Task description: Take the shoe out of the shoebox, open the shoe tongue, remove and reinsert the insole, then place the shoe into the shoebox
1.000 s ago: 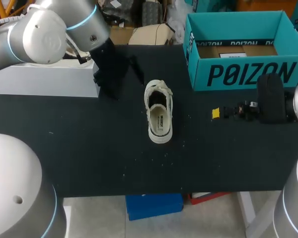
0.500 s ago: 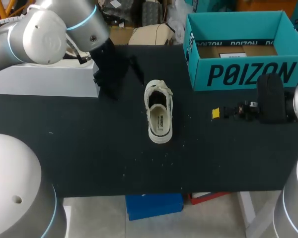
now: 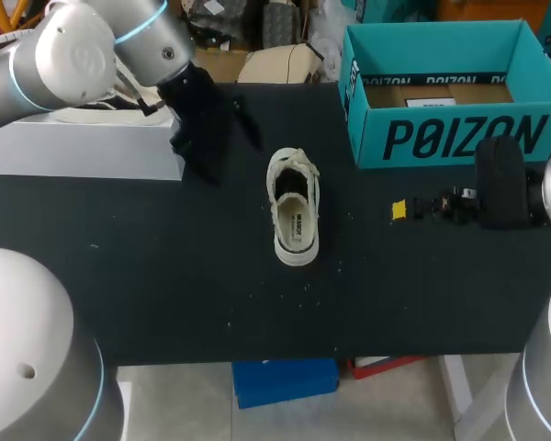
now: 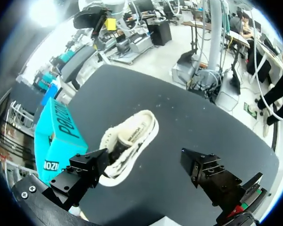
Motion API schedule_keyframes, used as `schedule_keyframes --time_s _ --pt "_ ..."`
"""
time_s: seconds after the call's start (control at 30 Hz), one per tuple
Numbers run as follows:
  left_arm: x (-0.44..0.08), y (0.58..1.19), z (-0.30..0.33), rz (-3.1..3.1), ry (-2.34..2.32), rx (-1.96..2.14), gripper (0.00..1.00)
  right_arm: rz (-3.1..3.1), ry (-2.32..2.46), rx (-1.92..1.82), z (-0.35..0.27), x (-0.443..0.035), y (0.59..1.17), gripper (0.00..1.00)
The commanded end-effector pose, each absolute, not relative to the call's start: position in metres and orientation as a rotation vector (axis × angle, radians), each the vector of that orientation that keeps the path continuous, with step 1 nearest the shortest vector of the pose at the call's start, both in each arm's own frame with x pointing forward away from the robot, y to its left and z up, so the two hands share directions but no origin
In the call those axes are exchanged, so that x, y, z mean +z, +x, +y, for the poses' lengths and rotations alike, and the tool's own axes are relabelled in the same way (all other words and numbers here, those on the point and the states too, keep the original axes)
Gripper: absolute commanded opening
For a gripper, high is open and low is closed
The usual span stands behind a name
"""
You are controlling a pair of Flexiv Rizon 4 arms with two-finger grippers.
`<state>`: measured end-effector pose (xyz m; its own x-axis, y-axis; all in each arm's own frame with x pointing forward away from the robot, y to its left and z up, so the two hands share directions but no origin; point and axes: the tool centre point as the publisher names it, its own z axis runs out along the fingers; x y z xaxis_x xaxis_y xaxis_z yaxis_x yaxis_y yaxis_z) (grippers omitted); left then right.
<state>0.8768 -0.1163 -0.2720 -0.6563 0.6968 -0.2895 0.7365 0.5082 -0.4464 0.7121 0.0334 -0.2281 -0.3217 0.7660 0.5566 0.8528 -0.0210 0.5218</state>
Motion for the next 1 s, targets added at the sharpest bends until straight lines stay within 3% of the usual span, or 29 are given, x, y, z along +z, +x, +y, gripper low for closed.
schedule_keyframes --time_s 0.03,0.43,1.0 --pt "-0.269 0.872 -0.096 2.793 0.936 -0.875 1.0 -2.123 -1.766 -1.267 0.034 -0.228 0.712 1.0" --pt "-0.272 0.845 -0.055 2.847 0.44 -0.97 1.0 -2.123 -1.766 -1.267 0.034 -0.228 0.712 1.0" --pt "-0.275 0.824 -0.018 2.806 0.398 -1.019 1.0 -2.123 -1.766 -1.267 0.034 -0.228 0.712 1.0"
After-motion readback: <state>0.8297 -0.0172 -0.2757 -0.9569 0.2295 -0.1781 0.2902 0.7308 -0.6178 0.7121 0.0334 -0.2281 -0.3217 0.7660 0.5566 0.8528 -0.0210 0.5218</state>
